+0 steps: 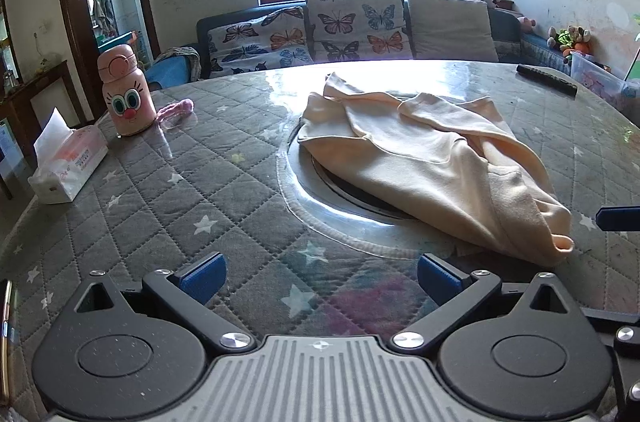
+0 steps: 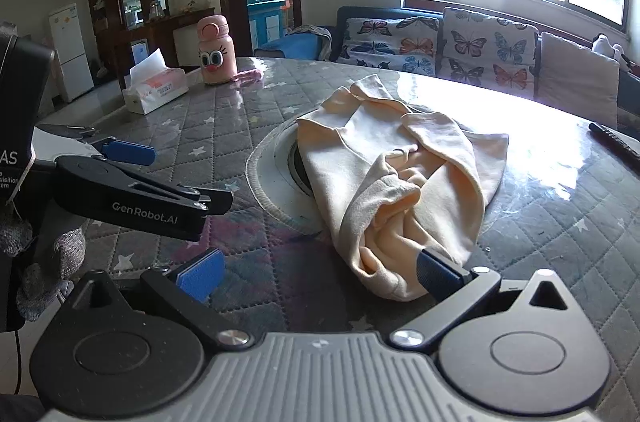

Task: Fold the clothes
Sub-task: 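Reach both grippers to the crumpled cream shirt and grasp its edges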

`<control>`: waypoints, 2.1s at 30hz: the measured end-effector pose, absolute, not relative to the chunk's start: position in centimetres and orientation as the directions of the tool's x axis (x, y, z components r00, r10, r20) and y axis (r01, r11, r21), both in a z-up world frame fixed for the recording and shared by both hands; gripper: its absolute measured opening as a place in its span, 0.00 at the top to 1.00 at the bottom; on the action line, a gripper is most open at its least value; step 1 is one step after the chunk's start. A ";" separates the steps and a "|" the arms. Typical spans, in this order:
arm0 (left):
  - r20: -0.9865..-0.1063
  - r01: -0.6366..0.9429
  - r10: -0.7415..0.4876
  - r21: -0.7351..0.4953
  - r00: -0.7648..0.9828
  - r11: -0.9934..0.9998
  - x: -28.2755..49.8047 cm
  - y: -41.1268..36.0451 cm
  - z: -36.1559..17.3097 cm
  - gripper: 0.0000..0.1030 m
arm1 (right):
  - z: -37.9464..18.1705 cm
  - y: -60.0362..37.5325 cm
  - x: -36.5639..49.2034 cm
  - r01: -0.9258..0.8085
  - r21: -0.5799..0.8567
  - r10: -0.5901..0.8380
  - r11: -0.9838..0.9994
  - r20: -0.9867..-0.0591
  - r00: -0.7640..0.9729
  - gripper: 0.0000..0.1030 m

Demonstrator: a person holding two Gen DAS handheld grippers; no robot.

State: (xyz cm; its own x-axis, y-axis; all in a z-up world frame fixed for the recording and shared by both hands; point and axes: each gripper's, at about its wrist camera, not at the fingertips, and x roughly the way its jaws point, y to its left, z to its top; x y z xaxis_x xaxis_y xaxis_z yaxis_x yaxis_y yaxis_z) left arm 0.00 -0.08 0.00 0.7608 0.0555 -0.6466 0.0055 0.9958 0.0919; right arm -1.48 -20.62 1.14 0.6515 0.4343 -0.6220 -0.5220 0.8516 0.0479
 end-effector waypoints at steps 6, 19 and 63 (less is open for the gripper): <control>-0.648 0.018 0.036 0.077 0.761 0.997 0.0 -0.6 0.0 0.00 | 1.2 -21.4 -1.6 -0.511 0.065 0.437 0.857 -0.617 0.654 0.00; -0.648 0.036 0.014 0.063 0.761 0.997 0.6 -1.2 0.4 0.00 | 1.3 -22.1 -0.6 -0.491 0.071 0.423 0.868 -0.624 0.657 0.00; -0.697 0.370 -0.206 0.092 0.687 0.924 15.1 -10.2 -0.3 0.56 | -2.4 -25.2 16.4 -0.412 0.071 0.338 0.909 -0.704 0.625 0.84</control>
State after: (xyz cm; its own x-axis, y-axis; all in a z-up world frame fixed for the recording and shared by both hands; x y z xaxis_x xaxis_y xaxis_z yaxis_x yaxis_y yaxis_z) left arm 15.12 -10.23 -0.27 0.6871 -0.2057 -0.6968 0.3704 0.9243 0.0924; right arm 16.36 -25.24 -2.45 0.6249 0.3380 -0.7038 -0.4115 0.9086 0.0710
